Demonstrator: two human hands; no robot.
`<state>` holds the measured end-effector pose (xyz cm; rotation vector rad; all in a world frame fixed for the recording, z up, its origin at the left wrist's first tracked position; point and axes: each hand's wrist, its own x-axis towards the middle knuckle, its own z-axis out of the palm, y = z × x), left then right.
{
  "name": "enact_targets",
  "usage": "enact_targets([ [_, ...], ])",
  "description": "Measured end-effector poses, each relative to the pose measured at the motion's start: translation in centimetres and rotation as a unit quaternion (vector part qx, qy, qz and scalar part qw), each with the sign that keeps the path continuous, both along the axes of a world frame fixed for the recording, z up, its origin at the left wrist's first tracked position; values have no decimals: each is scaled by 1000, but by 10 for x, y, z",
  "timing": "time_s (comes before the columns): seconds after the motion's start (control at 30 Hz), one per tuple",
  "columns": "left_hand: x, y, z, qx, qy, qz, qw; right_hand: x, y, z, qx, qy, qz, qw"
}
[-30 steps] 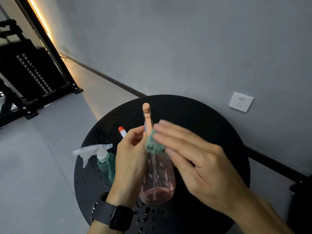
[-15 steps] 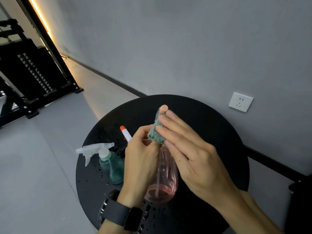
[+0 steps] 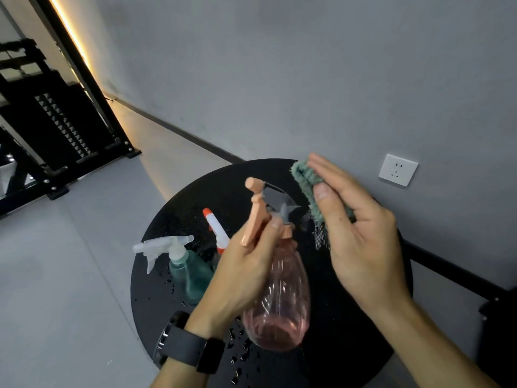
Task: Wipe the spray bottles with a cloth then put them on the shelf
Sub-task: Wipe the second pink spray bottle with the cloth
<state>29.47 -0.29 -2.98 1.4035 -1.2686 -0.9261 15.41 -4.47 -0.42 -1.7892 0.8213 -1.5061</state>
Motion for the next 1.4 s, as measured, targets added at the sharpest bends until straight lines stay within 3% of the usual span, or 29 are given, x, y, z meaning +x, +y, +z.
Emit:
enact_targets([
  [0.23,-12,3,-5,-25,-61,-55,996,3,-4,-2,62,45,73,994],
  [0.47,-8,9,-3,-36,48,0,998,-12,-12,-15,85,114,58,988],
  [0.6,-12,6,-5,-11,48,-1,999,-25,-18,-21,98,155,37,982],
  [0.87,-37,-7,-17,54,99,-23,993,-35,-22,-19,78,93,-27,992],
  [1.17,-54,-15,-24,71,209,-36,975,-50,-29,-34,77,190,-16,979],
  [1.3,-57,-19,-27,62,159,-14,985,-63,-32,-42,98,197,-64,973],
  [1.4,-63,-25,-35,38,56,-30,997,-69,-35,-45,119,182,-88,972],
])
